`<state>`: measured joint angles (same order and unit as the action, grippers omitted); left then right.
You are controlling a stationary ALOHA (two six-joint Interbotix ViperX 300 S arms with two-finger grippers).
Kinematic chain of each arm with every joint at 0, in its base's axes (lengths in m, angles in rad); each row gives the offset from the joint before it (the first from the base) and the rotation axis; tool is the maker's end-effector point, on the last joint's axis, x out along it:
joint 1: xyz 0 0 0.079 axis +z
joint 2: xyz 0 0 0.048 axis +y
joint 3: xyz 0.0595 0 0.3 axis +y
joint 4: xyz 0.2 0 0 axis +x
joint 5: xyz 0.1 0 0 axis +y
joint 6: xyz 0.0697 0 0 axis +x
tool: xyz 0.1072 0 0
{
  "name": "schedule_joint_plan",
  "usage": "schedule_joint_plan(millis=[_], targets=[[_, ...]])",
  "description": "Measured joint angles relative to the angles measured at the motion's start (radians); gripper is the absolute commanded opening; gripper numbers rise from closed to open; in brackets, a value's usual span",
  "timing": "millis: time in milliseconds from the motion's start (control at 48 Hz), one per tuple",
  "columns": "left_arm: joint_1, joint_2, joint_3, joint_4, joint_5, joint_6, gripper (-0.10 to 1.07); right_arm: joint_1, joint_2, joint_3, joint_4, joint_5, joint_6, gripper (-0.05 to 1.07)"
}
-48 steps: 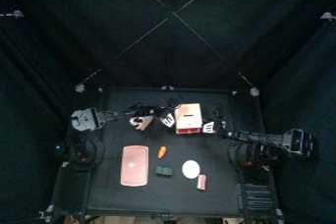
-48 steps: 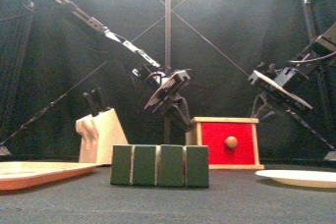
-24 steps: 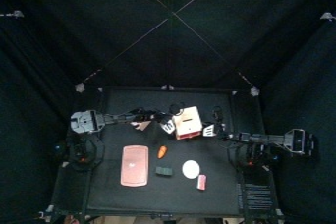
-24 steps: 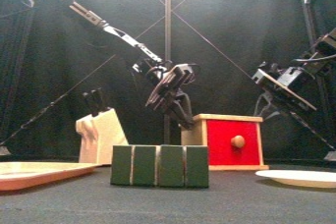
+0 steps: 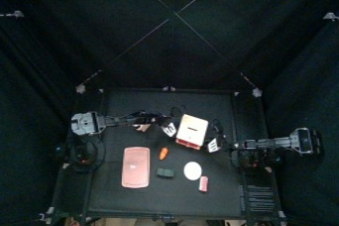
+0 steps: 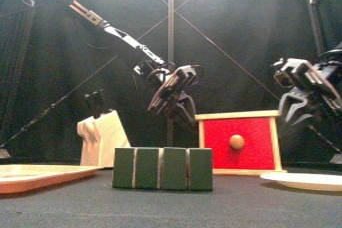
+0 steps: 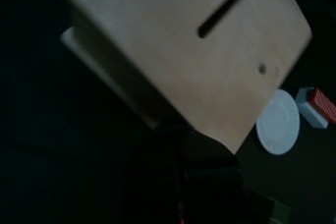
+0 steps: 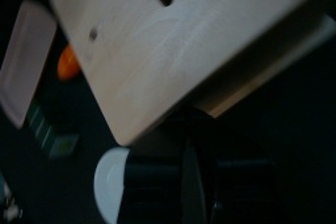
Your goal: Fix drawer to closer to center
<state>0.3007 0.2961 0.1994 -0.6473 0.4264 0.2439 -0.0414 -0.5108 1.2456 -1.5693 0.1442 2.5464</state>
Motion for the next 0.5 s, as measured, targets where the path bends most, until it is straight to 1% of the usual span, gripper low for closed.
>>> schedule_joint_plan(millis=[62,250,500], targets=[[-0.012,0.0,0.0,-0.003,-0.003,0.002,0.15,0.02,-0.018,0.008,0.009,-0.002,0.0,0.49],[-0.026,0.0,0.0,-0.005,-0.003,0.002,0.15,0.02,-0.06,0.031,0.017,0.028,0.0,0.49],[-0.025,0.0,0.002,-0.005,-0.002,0.002,0.15,-0.034,-0.071,0.032,0.026,0.075,0.0,0.49]])
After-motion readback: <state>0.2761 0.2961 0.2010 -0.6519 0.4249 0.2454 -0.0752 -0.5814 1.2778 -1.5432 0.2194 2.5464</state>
